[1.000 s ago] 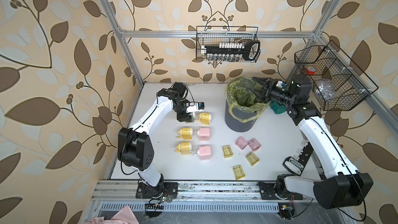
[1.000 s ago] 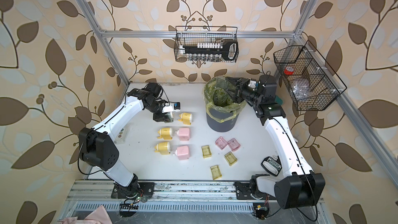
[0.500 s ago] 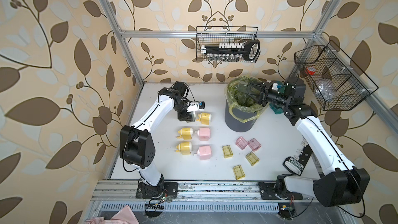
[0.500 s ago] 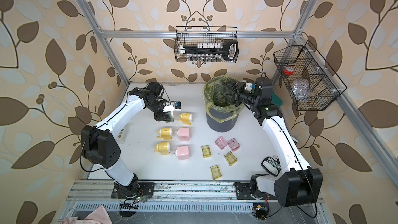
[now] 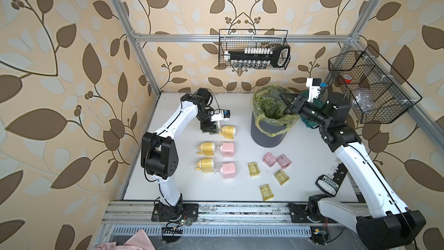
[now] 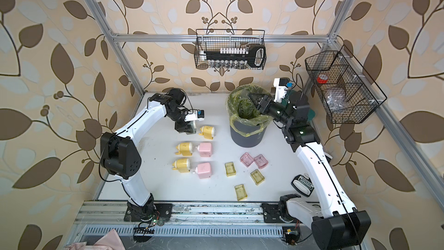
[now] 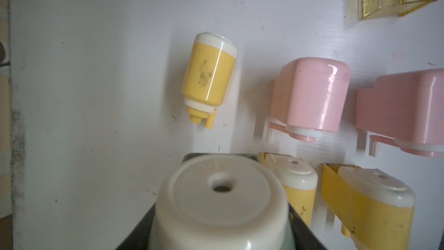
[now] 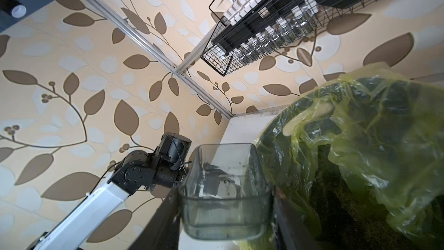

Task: Take out the pencil sharpener tray and clean the shavings
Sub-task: Place the pencil sharpener at the center of the board.

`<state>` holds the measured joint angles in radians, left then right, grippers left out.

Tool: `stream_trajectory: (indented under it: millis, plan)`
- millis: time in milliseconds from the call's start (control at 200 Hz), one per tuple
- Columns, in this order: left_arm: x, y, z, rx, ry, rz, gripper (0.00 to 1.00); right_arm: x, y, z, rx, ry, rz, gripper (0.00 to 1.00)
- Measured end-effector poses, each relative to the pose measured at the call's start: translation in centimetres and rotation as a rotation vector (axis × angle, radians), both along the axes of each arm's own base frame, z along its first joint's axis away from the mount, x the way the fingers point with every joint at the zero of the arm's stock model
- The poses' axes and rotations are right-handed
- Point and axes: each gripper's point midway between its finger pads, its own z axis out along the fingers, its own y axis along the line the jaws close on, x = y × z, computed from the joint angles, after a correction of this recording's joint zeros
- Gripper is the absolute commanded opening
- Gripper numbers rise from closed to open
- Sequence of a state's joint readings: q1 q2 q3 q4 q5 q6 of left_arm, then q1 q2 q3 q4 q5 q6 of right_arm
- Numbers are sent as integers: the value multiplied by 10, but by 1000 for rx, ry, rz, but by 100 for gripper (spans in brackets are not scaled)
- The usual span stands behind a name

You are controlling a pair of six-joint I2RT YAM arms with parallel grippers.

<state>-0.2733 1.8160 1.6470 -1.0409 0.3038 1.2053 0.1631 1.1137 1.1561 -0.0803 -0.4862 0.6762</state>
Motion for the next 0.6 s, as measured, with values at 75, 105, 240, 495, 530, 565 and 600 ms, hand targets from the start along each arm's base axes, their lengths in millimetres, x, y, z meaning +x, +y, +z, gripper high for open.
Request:
stream_trajectory:
  millis: [75, 105, 240, 495, 530, 565, 600]
  plan:
    - [3, 0, -8, 8, 19, 1, 0, -7, 7, 2, -84, -82, 4, 0]
    - [4, 0, -12, 14, 26, 2, 0, -12, 9, 3, -116, -120, 1, 0]
    - [10, 7, -35, 45, 77, 18, 0, -38, 14, 4, -241, -295, -18, 0]
    - [26, 25, -72, 87, 137, 68, 1, -58, 15, 9, -430, -478, -67, 0]
    - [28, 27, -75, 90, 140, 74, 4, -59, 16, 6, -450, -485, -69, 0]
    - [30, 29, -79, 94, 142, 81, 9, -59, 16, 3, -468, -489, -72, 0]
    - [32, 30, -81, 96, 143, 84, 14, -59, 16, 0, -483, -492, -75, 0]
